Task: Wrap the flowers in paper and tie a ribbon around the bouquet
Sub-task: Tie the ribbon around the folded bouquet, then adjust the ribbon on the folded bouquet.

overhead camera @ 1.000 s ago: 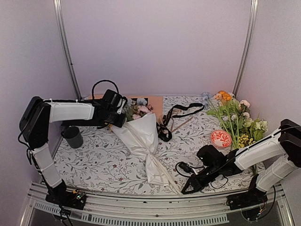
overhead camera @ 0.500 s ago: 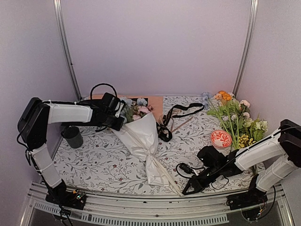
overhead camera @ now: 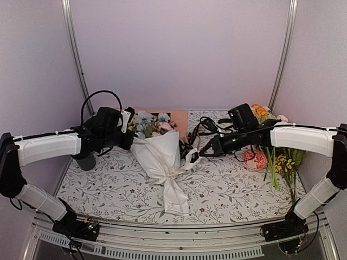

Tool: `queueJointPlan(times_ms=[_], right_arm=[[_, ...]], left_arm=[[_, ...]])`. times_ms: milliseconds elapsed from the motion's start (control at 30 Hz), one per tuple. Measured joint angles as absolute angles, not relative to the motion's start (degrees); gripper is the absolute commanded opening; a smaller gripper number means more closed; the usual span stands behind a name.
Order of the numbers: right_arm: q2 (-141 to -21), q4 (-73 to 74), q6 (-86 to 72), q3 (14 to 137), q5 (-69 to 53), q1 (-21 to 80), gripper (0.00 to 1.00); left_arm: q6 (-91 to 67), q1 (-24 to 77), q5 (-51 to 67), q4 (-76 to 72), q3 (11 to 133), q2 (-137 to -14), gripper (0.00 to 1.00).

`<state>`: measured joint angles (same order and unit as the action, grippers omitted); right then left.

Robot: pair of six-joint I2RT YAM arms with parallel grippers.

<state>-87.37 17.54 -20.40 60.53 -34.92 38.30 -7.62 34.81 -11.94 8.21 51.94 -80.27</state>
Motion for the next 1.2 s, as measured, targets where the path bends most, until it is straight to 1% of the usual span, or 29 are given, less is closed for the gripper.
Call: queueJointPlan(times_ms=[200,267,367,400,433,533,567,600,633,700,800,867,900,967,1000,1100,1200], right_arm=[[-97.4,13.9,-18.5,69.2,-27.2,33.4,0.00],[-101.2,13.3,-18.3,71.0,-25.7,32.8,0.04],[-105.2,13.4,-18.1,71.7,-23.5,32.6,0.06],[-105.9,13.7,-18.2,71.7,-22.8,32.6,0.08],[-106.2,14.0,-18.1,71.7,-22.3,32.6,0.15],[-106.2,14.2,-18.2,71.8,-21.8,32.6,0.55],[-106.2,14.3,-18.4,72.0,-21.8,32.6,0.66],[-106.2,14.8,-18.1,72.1,-21.8,32.6,0.72],[-106.1,15.2,-18.1,72.1,-21.8,32.6,0.75],[-105.8,16.4,-17.9,71.9,-20.6,32.7,0.77],[-102.2,17.6,-17.8,69.4,-16.6,34.2,0.76],[-97.1,18.0,-17.9,66.1,-14.4,37.1,0.73],[-95.3,18.0,-17.8,65.1,-14.3,39.0,0.69],[-92.5,17.3,-17.7,64.3,-15.3,45.6,0.63],[-92.3,16.8,-17.8,64.3,-16.0,48.1,0.61],[-93.4,15.6,-18.6,64.3,-18.7,56.1,0.64],[-95.8,15.7,-19.3,64.3,-19.7,58.5,0.64]], left_arm=[[-13.4,36.2,-10.9,8.2,45.0,-74.7,0.00],[-14.9,36.7,-10.5,8.1,43.0,-74.4,0.00],[-16.8,37.6,-10.0,8.3,40.7,-74.6,0.00],[-17.2,38.0,-9.8,8.3,40.4,-74.7,0.00],[-17.5,38.3,-9.8,8.3,40.2,-74.7,0.00],[-17.9,38.6,-9.7,8.1,40.1,-74.8,0.00],[-18.0,38.6,-9.7,8.0,40.1,-74.8,0.00],[-18.1,38.6,-9.7,7.9,40.1,-74.9,0.00],[-18.1,38.6,-9.7,7.9,40.1,-75.0,0.00],[-18.3,38.6,-9.7,7.8,40.1,-75.2,0.00],[-18.5,38.7,-9.6,7.4,39.8,-75.4,0.00],[-18.5,38.9,-9.6,7.1,39.6,-75.5,0.00],[-18.6,39.0,-9.6,7.1,39.5,-75.6,0.00],[-18.6,39.1,-9.6,7.1,39.4,-75.8,0.00],[-18.6,39.2,-9.6,7.1,39.4,-75.9,0.00],[-18.6,39.2,-9.6,7.1,39.4,-76.0,0.00],[-18.6,39.3,-9.6,7.1,39.4,-76.1,0.00]])
